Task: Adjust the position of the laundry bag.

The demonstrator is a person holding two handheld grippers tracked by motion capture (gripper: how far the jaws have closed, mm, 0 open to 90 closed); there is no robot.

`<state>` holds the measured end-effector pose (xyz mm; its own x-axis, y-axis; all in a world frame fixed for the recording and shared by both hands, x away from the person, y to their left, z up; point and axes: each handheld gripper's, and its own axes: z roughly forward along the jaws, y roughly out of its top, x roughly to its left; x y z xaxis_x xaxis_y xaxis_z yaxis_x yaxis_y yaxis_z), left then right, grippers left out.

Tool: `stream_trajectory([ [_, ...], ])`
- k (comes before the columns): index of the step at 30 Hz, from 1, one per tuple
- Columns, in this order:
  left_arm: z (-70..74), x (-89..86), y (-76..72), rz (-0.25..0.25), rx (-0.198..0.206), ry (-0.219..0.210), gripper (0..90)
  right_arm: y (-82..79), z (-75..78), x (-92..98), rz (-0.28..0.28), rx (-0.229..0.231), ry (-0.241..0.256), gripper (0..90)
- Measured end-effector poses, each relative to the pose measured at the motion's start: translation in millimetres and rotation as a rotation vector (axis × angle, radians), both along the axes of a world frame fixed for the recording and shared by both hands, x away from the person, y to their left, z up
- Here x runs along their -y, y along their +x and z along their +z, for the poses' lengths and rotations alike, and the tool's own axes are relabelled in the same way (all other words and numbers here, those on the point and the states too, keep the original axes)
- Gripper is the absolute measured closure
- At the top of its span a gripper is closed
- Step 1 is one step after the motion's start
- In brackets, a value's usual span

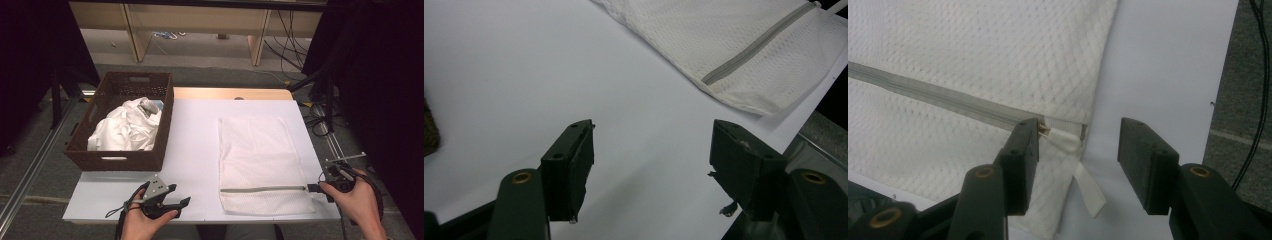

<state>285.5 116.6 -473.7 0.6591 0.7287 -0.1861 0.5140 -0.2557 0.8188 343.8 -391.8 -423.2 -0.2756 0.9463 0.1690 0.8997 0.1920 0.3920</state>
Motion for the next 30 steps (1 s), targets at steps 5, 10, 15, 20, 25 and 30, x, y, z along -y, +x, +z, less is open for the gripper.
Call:
stream_trajectory([
  [5,0.8,7.0,0.2,-0.024,0.0,0.037,35.0,-0.8,1.7,-8.8,-0.055,-0.068,-0.01,52.1],
  [10,3.3,15.5,0.9,-0.043,-0.001,0.052,35.3,0.6,1.9,-9.1,-0.03,-0.083,-0.029,51.9],
  [15,4.7,25.1,1.9,-0.073,-0.01,0.051,35.4,-1.6,3.1,-7.9,-0.046,-0.102,-0.041,51.1],
  [20,2.6,44.9,4.9,-0.155,-0.035,0.037,40.5,-5.9,-0.2,-6.1,-0.082,-0.129,-0.056,49.2],
  [25,0.6,65.2,12.0,-0.21,-0.037,0.073,40.0,-6.3,-2.7,-6.9,-0.079,-0.141,-0.044,49.2],
  [30,-4.7,79.9,21.3,-0.234,-0.041,0.077,39.9,-2.9,-10.5,-11.1,-0.037,-0.173,-0.042,49.7],
])
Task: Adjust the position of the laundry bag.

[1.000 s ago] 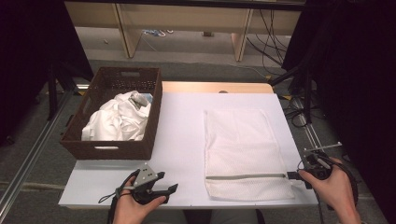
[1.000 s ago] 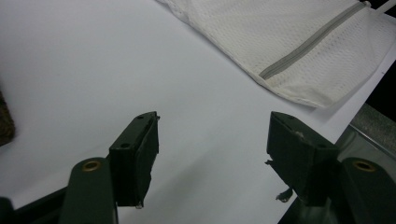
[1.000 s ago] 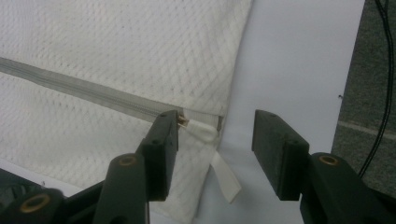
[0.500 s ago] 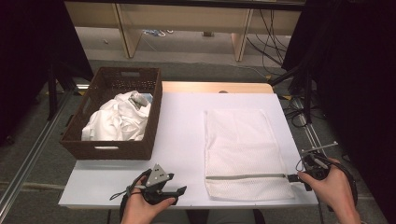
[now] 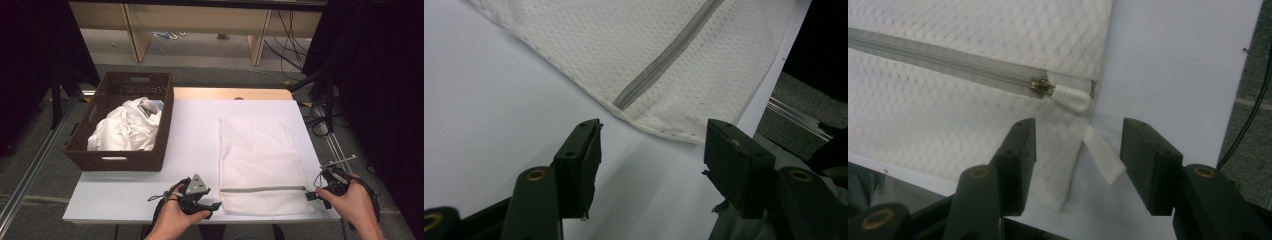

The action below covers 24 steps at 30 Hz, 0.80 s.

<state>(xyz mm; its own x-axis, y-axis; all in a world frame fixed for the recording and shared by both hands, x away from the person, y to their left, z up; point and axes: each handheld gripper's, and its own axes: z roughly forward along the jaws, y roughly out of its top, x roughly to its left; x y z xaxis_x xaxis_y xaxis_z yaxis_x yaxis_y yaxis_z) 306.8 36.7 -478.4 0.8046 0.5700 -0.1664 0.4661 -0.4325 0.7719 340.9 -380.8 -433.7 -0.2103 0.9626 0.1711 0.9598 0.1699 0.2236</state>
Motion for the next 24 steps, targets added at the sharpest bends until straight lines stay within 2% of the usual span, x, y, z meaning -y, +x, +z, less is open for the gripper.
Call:
stream_trajectory([
  [1,-2.9,5.3,1.1,-0.001,-0.013,0.001,40.1,-0.2,-1.3,-1.4,-0.006,-0.007,0.003,50.1],
  [2,-4.1,6.5,2.6,-0.013,-0.008,0.02,40.3,0.4,-4.2,-2.1,0.003,0.016,-0.004,50.4],
  [3,-5.7,9.6,3.1,-0.021,-0.012,0.007,40.3,0.6,-5.7,-2.3,0.02,0.026,0.0,51.1],
  [4,-6.7,11.9,3.7,-0.023,-0.014,0.012,40.4,0.8,-5.8,-4.5,0.001,0.002,-0.002,51.4],
  [5,-7.2,13.5,4.6,-0.031,-0.008,0.028,40.5,2.9,-7.8,-1.5,0.06,0.023,-0.006,51.9],
  [7,-7.6,15.9,4.8,-0.031,-0.005,0.037,40.6,2.9,-8.8,-2.5,0.063,0.024,-0.01,52.3],
  [8,-7.7,18.4,5.1,-0.037,0.001,0.046,40.6,2.2,-8.8,-5.7,0.036,0.012,-0.016,53.0],
  [9,-8.3,21.0,5.2,-0.053,0.008,0.047,40.7,2.0,-9.2,-6.9,0.033,0.003,-0.017,53.4],
  [10,-8.2,24.7,4.3,-0.079,0.027,0.072,40.7,2.7,-10.6,-7.7,0.037,-0.012,-0.017,54.6],
  [14,-9.9,29.3,2.8,-0.1,0.032,0.077,40.7,3.7,-13.8,-8.3,0.059,-0.002,-0.033,56.7],
  [15,-10.8,31.2,2.5,-0.105,0.045,0.102,41.6,3.7,-13.7,-9.1,0.059,0.006,-0.043,60.8],
  [16,-10.8,31.2,2.5,-0.105,0.045,0.102,43.3,3.3,-13.1,-10.4,0.045,-0.007,-0.041,62.3],
  [17,-11.7,33.4,1.5,-0.117,0.065,0.111,45.9,2.3,-12.7,-12.7,0.027,-0.01,-0.058,65.3],
  [18,-11.4,34.2,0.9,-0.127,0.076,0.13,48.8,1.7,-10.7,-14.4,0.017,-0.04,-0.057,67.9],
  [20,-12.0,36.1,-0.6,-0.148,0.102,0.169,55.1,3.2,-13.8,-12.4,0.068,-0.001,-0.078,74.0],
  [21,-13.0,37.0,-1.6,-0.155,0.105,0.172,59.0,0.8,-11.0,-18.4,-0.008,-0.052,-0.074,76.3],
  [22,-13.4,37.4,-1.8,-0.154,0.1,0.169,62.3,1.0,-9.7,-19.6,-0.007,-0.068,-0.097,78.1],
  [23,-13.2,38.1,-2.8,-0.156,0.092,0.16,66.3,1.1,-10.1,-20.3,-0.011,-0.063,-0.107,80.8],
  [24,-13.2,38.1,-2.8,-0.156,0.092,0.16,69.4,2.4,-12.1,-17.3,0.032,-0.039,-0.107,84.3],
])
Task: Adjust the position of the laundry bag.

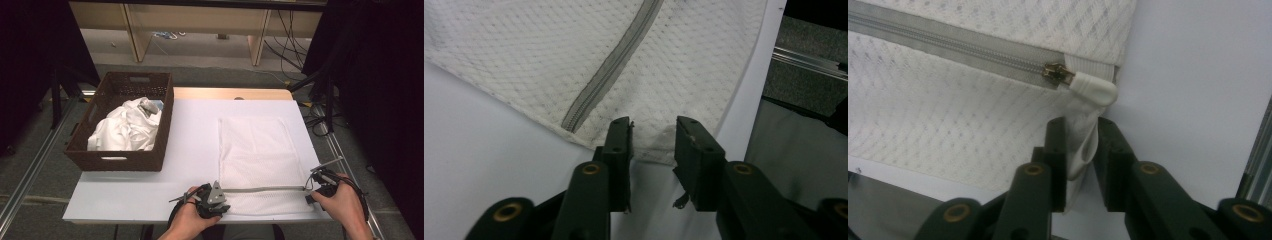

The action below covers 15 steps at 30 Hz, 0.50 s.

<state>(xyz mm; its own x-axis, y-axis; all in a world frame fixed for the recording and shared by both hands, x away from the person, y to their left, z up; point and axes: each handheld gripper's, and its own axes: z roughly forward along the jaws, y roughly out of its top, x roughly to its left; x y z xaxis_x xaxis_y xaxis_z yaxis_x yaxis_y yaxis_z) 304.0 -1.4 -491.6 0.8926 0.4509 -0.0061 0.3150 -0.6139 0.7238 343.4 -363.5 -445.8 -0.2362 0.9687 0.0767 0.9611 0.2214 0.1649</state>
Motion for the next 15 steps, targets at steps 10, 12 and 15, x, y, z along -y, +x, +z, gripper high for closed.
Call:
stream_trajectory([
  [10,2.7,-0.9,1.6,0.031,-0.059,-0.002,89.7,0.4,0.6,0.3,0.024,0.007,0.002,89.3],
  [12,3.1,-2.6,2.0,0.046,-0.058,0.001,89.8,0.3,1.3,0.3,0.025,0.009,0.004,89.3],
  [15,4.4,-4.8,2.6,0.043,-0.054,0.016,89.9,-1.7,2.9,-3.4,-0.015,0.009,0.006,89.3],
])
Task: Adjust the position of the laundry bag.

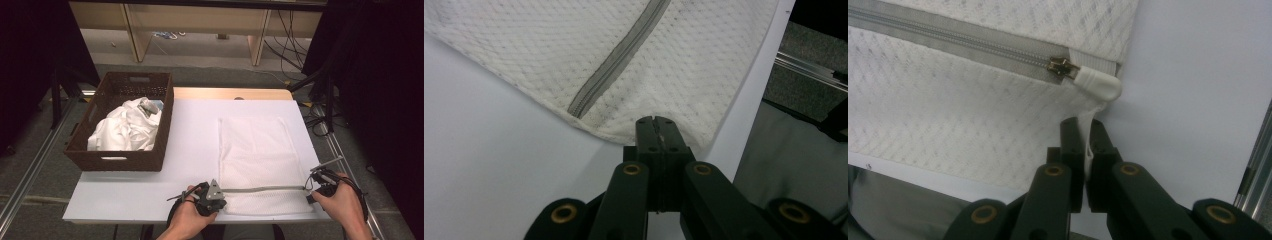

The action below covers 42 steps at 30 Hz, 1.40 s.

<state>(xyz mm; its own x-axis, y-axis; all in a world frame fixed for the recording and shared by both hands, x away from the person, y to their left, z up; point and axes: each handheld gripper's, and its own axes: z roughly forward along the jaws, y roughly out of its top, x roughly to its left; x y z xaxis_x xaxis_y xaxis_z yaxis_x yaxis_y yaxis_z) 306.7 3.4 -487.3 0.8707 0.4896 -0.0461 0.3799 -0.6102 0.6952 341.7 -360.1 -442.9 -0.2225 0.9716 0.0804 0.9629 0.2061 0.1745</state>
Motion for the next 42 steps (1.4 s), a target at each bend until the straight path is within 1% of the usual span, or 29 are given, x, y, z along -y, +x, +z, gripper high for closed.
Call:
stream_trajectory([
  [1,-0.4,-0.2,-0.2,0.004,-0.004,-0.013,89.9,-0.2,2.1,-1.0,-0.017,-0.035,0.009,89.4],
  [3,1.7,-1.6,-1.5,0.007,-0.006,-0.011,89.9,-0.4,2.1,-1.1,-0.015,-0.029,0.007,89.4],
  [4,3.6,-2.8,-1.2,0.014,0.002,-0.021,89.9,0.7,1.7,1.4,0.026,-0.016,0.0,89.4],
  [7,7.8,-2.1,-1.5,-0.015,0.023,-0.058,87.4,-0.2,3.0,-1.0,-0.004,-0.038,0.003,89.4],
  [9,8.6,-0.8,-1.8,-0.023,0.029,-0.069,68.8,-0.2,2.6,-1.2,-0.005,-0.038,0.002,89.4],
  [10,8.8,1.8,-2.2,-0.036,0.048,-0.071,61.3,-0.1,2.4,-1.0,-0.005,-0.037,0.002,89.4],
  [13,6.2,4.4,-2.3,-0.049,0.058,-0.067,50.7,-0.2,2.5,-1.3,-0.008,-0.037,0.003,89.4],
  [14,2.5,7.2,-2.3,-0.072,0.071,-0.045,48.5,-0.2,2.5,-1.5,-0.008,-0.039,0.002,89.4],
  [15,2.5,7.2,-2.3,-0.072,0.071,-0.045,47.8,-0.2,2.5,-1.5,-0.008,-0.039,0.002,89.4],
  [17,-3.2,9.8,-1.7,-0.099,0.068,-0.024,48.8,-0.3,2.1,-1.9,-0.008,-0.042,0.003,89.4],
  [18,-4.0,9.5,-0.8,-0.11,0.072,-0.007,51.8,-0.3,2.1,-2.2,-0.009,-0.043,0.002,89.4],
  [20,-4.5,9.6,-0.7,-0.115,0.057,-0.027,61.0,-0.1,1.9,-2.3,-0.007,-0.042,0.002,89.4],
  [22,-3.5,9.2,-0.6,-0.114,0.062,-0.016,71.5,-0.1,1.9,-2.3,-0.007,-0.043,0.001,89.4],
  [23,-2.6,8.5,0.7,-0.115,0.061,-0.002,71.5,-0.1,1.8,-2.4,-0.007,-0.043,0.003,89.4],
  [26,-1.7,6.6,3.9,-0.078,0.019,-0.019,86.6,-0.4,1.1,-3.4,0.005,-0.035,0.01,89.4],
  [27,-1.8,6.3,3.9,-0.065,0.003,-0.029,88.0,-0.6,0.5,-4.0,0.014,-0.02,0.002,89.4],
  [28,0.0,3.9,4.3,-0.056,-0.005,-0.017,88.5,-1.6,2.3,-7.4,-0.001,-0.032,-0.005,89.5],
  [29,0.5,2.5,4.3,-0.048,0.002,-0.014,88.5,-1.7,3.2,-8.7,-0.002,-0.04,0.002,89.5],
  [30,2.2,0.3,4.1,-0.054,0.002,-0.001,88.5,-0.2,1.7,-5.6,0.052,-0.014,0.0,89.5],
  [32,3.6,-3.7,3.9,-0.054,-0.001,0.007,88.5,-1.1,2.9,-11.2,0.033,-0.021,0.005,89.5],
  [33,4.2,-5.7,3.6,-0.049,0.0,0.009,88.5,-0.5,2.6,-12.3,0.057,-0.018,-0.001,89.5],
  [34,4.9,-8.2,3.8,-0.041,0.005,0.021,88.5,-1.3,2.9,-16.5,0.043,-0.027,0.007,89.5],
  [35,5.6,-10.6,3.6,-0.044,0.001,0.023,88.5,-1.0,2.1,-18.3,0.068,-0.012,0.003,89.5],
  [37,6.3,-12.6,2.9,-0.035,0.001,0.026,88.5,-1.6,2.0,-22.2,0.062,-0.014,0.006,89.5],
  [38,7.5,-17.2,2.4,-0.035,0.007,0.029,88.5,-1.5,3.1,-27.1,0.089,-0.024,-0.002,89.5],
  [39,8.9,-20.0,1.8,-0.031,0.004,0.033,88.4,-2.2,2.8,-31.2,0.089,-0.022,-0.006,89.4],
  [40,9.6,-23.0,1.9,-0.028,0.004,0.038,88.4,-2.5,3.8,-33.8,0.107,-0.035,-0.006,89.4],
  [41,10.0,-25.7,1.1,-0.022,-0.002,0.032,88.4,-1.9,3.2,-35.1,0.139,-0.032,-0.009,89.4],
  [42,10.6,-29.2,1.0,-0.021,0.002,0.039,88.4,-2.4,2.9,-38.2,0.15,-0.031,-0.004,89.4],
])
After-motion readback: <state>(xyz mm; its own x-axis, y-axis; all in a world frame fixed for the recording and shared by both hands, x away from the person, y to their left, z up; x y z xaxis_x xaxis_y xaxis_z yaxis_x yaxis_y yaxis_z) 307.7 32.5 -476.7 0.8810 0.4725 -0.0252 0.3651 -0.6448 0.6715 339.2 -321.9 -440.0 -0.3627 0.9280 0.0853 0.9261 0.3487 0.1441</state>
